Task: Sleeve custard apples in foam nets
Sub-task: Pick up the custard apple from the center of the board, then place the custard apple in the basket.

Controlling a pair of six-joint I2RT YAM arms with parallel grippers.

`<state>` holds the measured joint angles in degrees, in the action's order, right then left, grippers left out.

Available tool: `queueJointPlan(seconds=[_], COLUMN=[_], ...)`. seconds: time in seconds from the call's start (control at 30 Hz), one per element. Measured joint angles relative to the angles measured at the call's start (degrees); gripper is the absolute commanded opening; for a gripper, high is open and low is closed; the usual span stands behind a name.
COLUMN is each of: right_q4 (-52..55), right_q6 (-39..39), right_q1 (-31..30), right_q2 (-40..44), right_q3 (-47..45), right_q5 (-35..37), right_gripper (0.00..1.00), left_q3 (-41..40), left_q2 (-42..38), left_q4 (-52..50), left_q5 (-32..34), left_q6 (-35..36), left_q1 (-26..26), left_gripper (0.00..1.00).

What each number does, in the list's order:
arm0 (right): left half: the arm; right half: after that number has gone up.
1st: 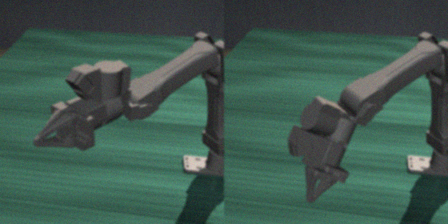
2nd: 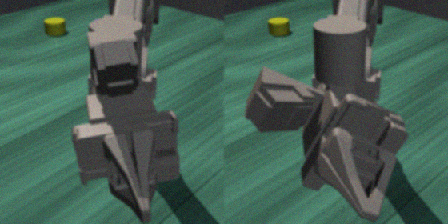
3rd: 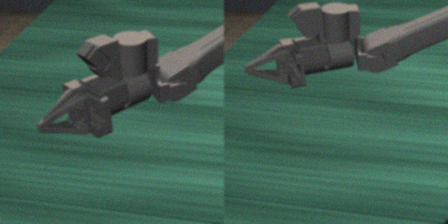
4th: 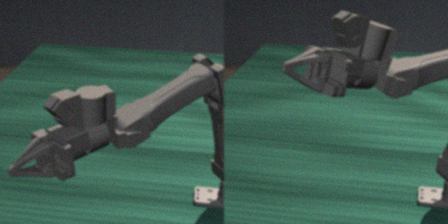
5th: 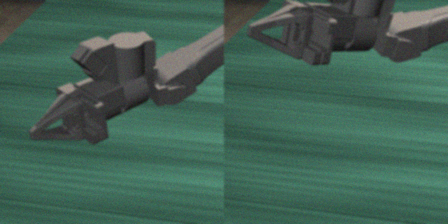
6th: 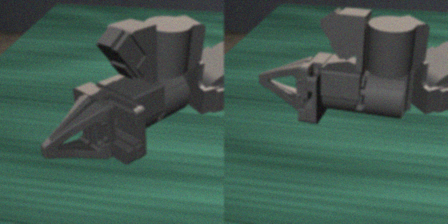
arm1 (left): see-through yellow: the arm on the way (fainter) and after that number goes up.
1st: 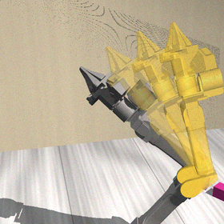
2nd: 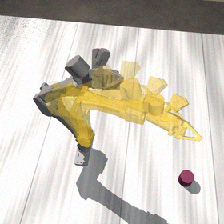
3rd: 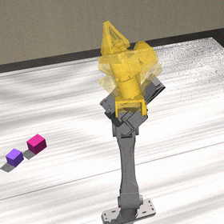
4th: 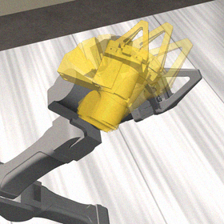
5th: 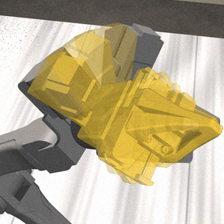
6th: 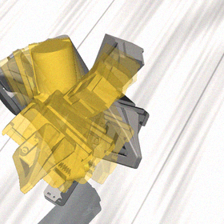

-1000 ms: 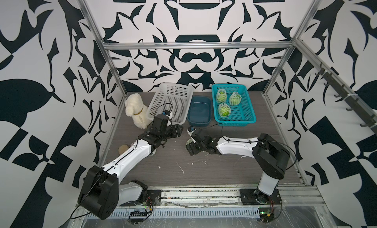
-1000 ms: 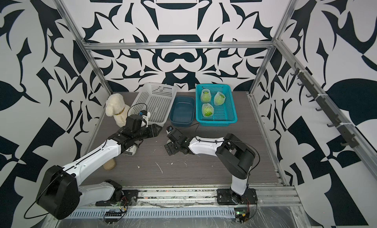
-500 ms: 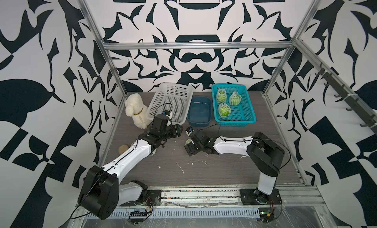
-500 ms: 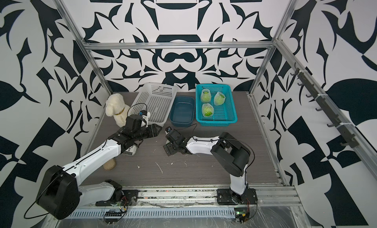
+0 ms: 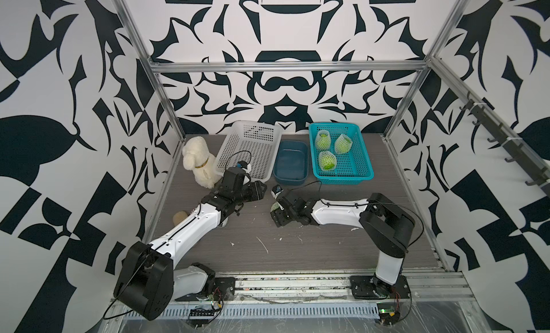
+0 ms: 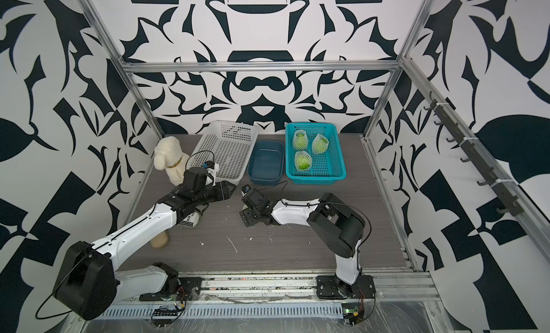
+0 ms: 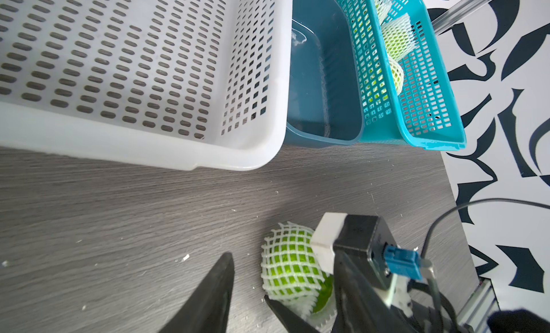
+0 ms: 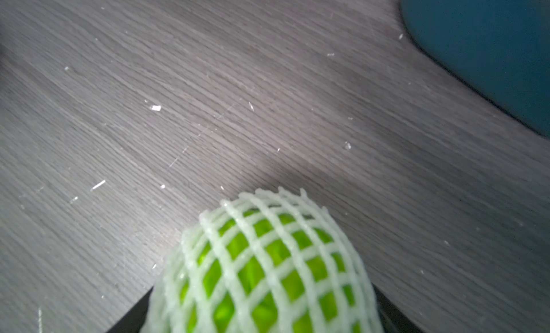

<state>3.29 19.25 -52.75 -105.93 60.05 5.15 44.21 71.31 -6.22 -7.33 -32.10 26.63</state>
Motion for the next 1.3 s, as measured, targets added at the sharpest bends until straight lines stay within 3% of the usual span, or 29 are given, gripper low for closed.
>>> queueJointPlan(seconds=[0.2, 0.57, 0.97, 1.3], right_q4=[0.4, 5.0, 16.2, 23.0], right_q6=[2.4, 8.6, 6.9, 3.8], right_q1=[3.0, 15.0, 28.6, 30.9], right_q2=[1.6, 10.4, 15.8, 15.9], right_q3=[0.0, 0.8, 13.2, 21.0], right_q5=[-4.7, -23.6, -42.6, -51.9], right_gripper=[0.77, 0.75, 0.75, 0.75], left_q3=[0.0, -0.7, -0.7, -0.9], left_q2=[0.0, -0.1, -0.5, -0.9], left_q4=[0.0, 2.0, 3.8, 4.5], left_q5=[0.1, 0.7, 0.7, 0.7], left_q6=[0.0, -1.0, -2.1, -2.2], left_q1=[-0.1, -1.0, -1.2, -1.3], left_gripper=[0.56, 0.56, 0.56, 0.56])
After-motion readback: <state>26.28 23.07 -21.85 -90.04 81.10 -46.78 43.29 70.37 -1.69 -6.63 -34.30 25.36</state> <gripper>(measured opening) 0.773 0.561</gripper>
